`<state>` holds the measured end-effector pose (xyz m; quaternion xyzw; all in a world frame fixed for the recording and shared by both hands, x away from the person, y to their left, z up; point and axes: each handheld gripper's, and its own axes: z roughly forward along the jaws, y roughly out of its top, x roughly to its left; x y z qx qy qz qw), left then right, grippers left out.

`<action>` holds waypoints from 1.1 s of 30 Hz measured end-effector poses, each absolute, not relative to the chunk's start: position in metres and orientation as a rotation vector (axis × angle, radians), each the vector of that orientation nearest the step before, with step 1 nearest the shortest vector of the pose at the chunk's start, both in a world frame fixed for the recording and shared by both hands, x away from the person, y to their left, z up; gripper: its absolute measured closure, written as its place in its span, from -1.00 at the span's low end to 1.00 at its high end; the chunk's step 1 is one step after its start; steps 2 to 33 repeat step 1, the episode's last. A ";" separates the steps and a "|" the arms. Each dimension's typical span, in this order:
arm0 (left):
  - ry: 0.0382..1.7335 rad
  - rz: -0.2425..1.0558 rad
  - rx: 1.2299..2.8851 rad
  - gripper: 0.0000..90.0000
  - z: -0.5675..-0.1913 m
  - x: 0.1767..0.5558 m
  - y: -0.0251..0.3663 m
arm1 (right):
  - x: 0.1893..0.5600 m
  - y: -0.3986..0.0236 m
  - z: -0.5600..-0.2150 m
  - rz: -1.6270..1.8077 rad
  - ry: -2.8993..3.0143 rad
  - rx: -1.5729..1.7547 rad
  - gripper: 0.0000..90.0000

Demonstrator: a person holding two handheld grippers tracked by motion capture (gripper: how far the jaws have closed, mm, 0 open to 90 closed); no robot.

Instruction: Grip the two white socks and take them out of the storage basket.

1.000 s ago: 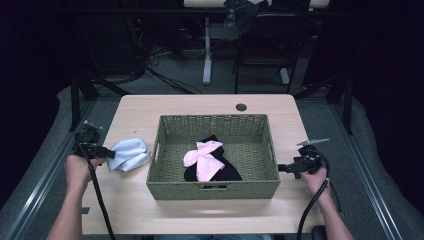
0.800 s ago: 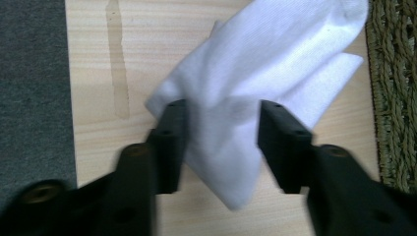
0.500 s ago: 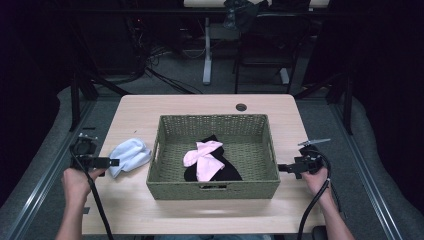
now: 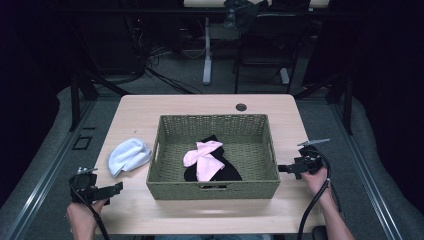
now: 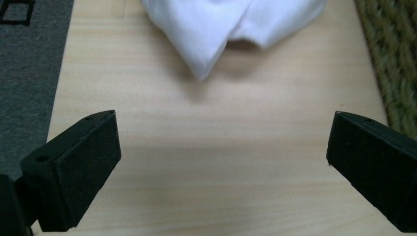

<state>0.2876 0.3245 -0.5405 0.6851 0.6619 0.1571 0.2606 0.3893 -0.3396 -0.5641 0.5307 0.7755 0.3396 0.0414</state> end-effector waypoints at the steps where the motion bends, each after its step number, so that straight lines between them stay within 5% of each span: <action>1: 1.788 0.444 1.845 -0.99 -0.540 0.287 0.326 | 0.390 -0.339 -0.564 1.039 2.378 1.620 -0.95; 33: 1.788 0.444 1.845 -0.99 -0.540 0.287 0.326 | 0.390 -0.339 -0.564 1.039 2.378 1.620 -0.95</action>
